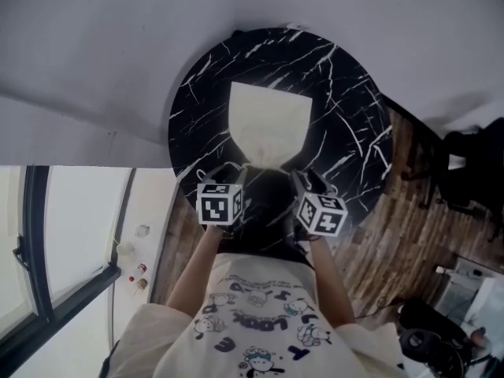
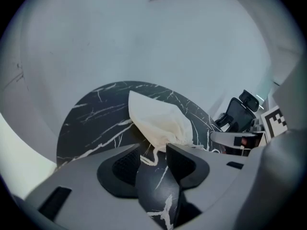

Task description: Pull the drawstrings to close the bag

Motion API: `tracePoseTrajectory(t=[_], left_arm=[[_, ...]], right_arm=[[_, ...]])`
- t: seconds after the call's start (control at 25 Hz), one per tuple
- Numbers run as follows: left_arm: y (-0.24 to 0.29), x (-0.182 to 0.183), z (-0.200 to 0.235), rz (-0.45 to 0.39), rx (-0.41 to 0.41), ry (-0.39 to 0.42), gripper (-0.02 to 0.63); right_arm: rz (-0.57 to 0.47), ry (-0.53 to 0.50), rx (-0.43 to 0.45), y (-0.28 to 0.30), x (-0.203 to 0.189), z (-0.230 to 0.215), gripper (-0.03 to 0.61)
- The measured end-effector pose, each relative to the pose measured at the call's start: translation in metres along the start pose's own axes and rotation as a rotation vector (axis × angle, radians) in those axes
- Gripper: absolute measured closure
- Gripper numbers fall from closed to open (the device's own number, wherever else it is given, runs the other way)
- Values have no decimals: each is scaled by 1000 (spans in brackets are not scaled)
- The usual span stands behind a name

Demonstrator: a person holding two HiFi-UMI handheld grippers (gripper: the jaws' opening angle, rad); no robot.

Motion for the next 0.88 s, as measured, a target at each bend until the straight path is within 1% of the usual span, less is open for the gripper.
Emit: tracePoseTrajectory(t=[0.08, 0.12, 0.2, 0.28, 0.36, 0.44, 0.48, 0.56, 0.6, 0.68, 0.8, 0.88], left_arm=[[-11, 7, -7, -46, 31, 89, 413], [-16, 12, -12, -71, 46, 137, 413], [-29, 22, -24, -154, 62, 218, 416], [-46, 31, -37, -283, 57, 283, 447], [-68, 41, -51, -449, 43, 344, 490], [-90, 49, -65, -607, 55, 439, 499], [-100, 52, -72, -660, 77, 504, 500], [-115, 57, -84, -738, 120, 625, 509], [-118, 59, -89, -771, 130, 655, 514], [-120, 61, -92, -811, 132, 652, 526], [-121, 58, -91, -817, 128, 600, 534], [-123, 55, -90, -820, 121, 545, 535]], right_arm=[[-72, -40, -15, -12, 11, 5, 370], [-109, -63, -22, -18, 18, 9, 383], [-189, -103, -28, -31, 31, 20, 405], [-284, -130, -11, -45, 42, 34, 446], [-396, -155, 10, -62, 52, 48, 463], [-506, -184, 30, -81, 60, 61, 472], [-550, -199, 35, -90, 63, 67, 474], [-624, -224, 37, -106, 70, 76, 479], [-660, -234, 38, -112, 74, 80, 486], [-719, -247, 46, -121, 80, 84, 492], [-759, -249, 53, -130, 79, 89, 492], [-774, -252, 51, -135, 75, 91, 504]])
Point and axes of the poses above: the fingertips, and each gripper's own axes: y forward along the fingers, z to its left, x out of its top, the point moved 10 cm from there along -y, backward along the fingers, and after that the axes turned 8 degrees about -x, right-handed, at the moved point
